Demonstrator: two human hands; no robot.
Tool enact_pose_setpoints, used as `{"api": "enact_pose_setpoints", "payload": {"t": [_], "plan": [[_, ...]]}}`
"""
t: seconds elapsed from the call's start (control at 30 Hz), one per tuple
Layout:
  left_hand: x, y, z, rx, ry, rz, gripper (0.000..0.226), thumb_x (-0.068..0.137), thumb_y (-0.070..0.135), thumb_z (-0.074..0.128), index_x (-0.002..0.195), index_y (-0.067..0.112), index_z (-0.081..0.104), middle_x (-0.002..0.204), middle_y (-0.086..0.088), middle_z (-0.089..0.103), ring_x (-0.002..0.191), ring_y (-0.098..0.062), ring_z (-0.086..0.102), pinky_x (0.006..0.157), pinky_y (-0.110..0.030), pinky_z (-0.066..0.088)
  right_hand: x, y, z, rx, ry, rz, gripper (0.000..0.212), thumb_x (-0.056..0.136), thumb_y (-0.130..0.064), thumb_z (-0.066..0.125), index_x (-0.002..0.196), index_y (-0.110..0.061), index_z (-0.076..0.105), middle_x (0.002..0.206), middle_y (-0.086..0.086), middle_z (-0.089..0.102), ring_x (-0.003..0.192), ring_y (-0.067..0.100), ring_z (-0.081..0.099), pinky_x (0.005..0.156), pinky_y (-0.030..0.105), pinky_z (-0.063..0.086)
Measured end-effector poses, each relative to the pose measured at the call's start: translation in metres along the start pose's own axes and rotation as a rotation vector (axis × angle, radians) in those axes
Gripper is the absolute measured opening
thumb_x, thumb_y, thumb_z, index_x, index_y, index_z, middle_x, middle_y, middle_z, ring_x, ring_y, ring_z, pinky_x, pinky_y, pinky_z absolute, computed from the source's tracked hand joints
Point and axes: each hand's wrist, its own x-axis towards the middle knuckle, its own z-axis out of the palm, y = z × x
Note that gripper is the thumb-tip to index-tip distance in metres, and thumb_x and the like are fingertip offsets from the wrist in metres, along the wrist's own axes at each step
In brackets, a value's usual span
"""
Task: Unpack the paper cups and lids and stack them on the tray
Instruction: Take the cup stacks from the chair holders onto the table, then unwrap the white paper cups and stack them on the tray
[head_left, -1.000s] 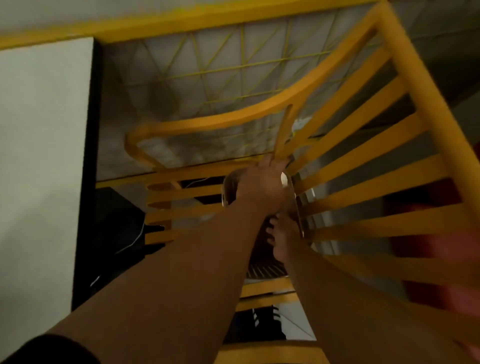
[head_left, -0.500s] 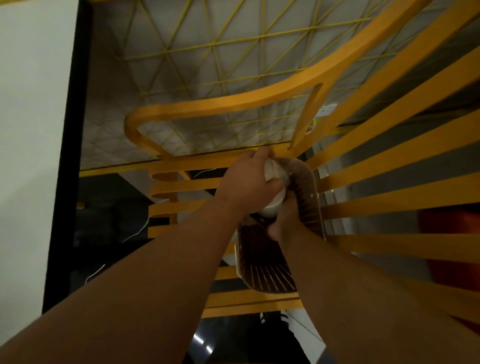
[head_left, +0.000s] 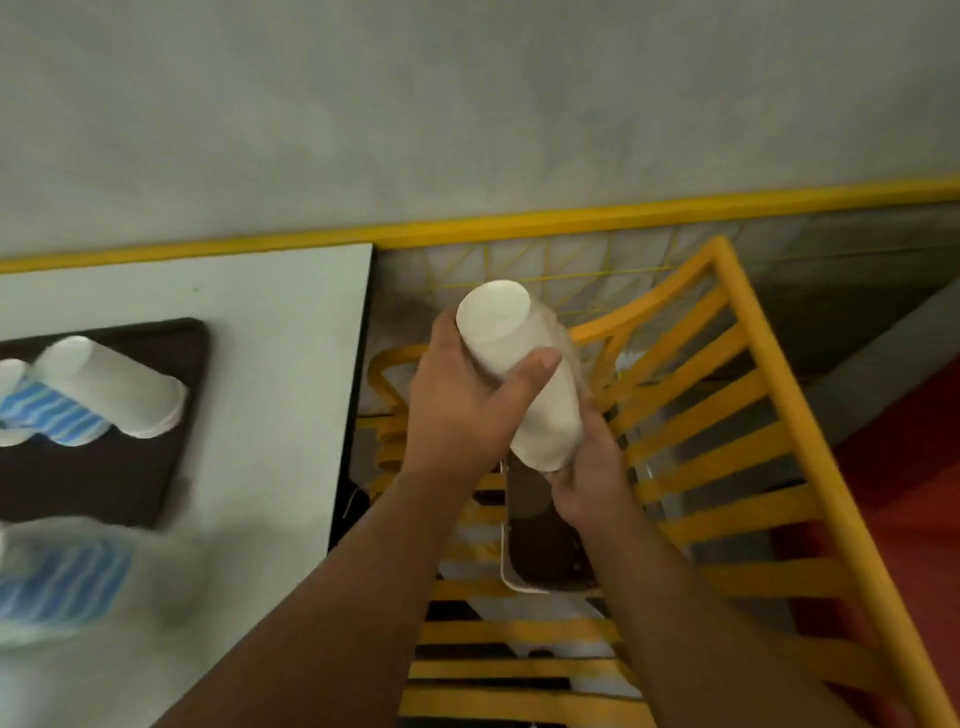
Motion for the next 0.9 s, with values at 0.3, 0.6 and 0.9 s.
{"api": "enact_pose_setpoints", "payload": {"t": [0.3, 0.6, 0.9], "plan": [[-0.099, 0.071, -0.146, -0.099, 0.021, 0.097, 0.082, 0.07, 0.05, 0.081, 0.135, 0.031, 0.037, 0.119, 0.016, 0.058, 0.109, -0.004, 0.057, 0.092, -0.037, 0.053, -0.188, 0.0, 0.124, 0.033, -0.184, 0.043, 0.051, 0.089, -0.06, 0.056, 0.122, -0.022, 0.064, 0.111, 0.006, 0.073, 0.099, 0.027, 0.071, 0.084, 0.047, 0.057], [-0.195, 0.066, -0.322, -0.222, -0.025, 0.11, 0.104, 0.049, 0.054, 0.088, 0.136, 0.026, 0.039, 0.126, 0.009, 0.062, 0.116, -0.01, 0.06, 0.101, -0.044, 0.049, -0.362, 0.069, 0.212, 0.098, -0.557, 0.222, 0.048, 0.102, -0.049, 0.039, 0.135, -0.019, 0.056, 0.127, 0.009, 0.066, 0.119, 0.026, 0.062, 0.09, 0.039, 0.054], [-0.226, -0.007, -0.436, -0.444, 0.125, 0.068, 0.083, 0.062, 0.017, 0.088, 0.134, 0.009, 0.048, 0.125, -0.016, 0.064, 0.116, -0.033, 0.062, 0.098, -0.053, 0.05, -0.404, 0.157, 0.294, 0.025, -0.635, 0.491, 0.046, 0.095, -0.045, 0.05, 0.13, -0.017, 0.058, 0.121, 0.013, 0.068, 0.113, 0.029, 0.064, 0.089, 0.043, 0.054]]}}
